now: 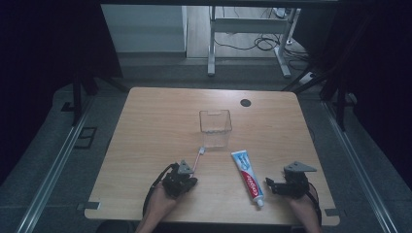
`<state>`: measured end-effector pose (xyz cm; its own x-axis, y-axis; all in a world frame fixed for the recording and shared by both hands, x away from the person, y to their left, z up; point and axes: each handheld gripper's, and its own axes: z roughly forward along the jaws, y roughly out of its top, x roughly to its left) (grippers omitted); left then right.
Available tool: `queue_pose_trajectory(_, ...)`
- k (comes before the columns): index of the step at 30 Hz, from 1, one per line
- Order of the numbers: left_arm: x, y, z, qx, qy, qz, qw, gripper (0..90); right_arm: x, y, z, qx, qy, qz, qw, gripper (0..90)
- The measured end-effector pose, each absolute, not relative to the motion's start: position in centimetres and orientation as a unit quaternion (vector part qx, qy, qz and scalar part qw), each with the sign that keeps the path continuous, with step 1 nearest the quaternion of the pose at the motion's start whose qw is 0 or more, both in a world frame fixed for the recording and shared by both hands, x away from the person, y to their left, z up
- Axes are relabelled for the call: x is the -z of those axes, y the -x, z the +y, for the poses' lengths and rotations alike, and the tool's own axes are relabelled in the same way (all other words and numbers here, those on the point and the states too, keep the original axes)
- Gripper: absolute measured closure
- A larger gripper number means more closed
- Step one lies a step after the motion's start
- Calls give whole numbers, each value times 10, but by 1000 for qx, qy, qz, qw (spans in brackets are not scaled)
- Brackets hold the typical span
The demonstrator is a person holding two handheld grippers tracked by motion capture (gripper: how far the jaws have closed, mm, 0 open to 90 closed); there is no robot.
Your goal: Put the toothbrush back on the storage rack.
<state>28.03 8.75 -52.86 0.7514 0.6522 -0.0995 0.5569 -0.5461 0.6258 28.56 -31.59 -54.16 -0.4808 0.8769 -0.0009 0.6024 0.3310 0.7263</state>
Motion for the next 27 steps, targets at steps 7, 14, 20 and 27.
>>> queue_pose_trajectory(7, 528, -282, 97, -78, -873, 356, 324, 896, 542, -286, -316, -340, -468, 791, 202, 132)
queue_pose_trajectory(14, 528, -284, 103, -83, -871, 362, 321, 896, 542, -286, -316, -340, -467, 791, 202, 132)
queue_pose_trajectory(20, 528, -287, 112, -86, -869, 369, 318, 896, 542, -286, -316, -340, -468, 790, 202, 132)
queue_pose_trajectory(27, 526, -291, 122, -97, -868, 378, 308, 895, 542, -286, -316, -340, -468, 791, 202, 132)
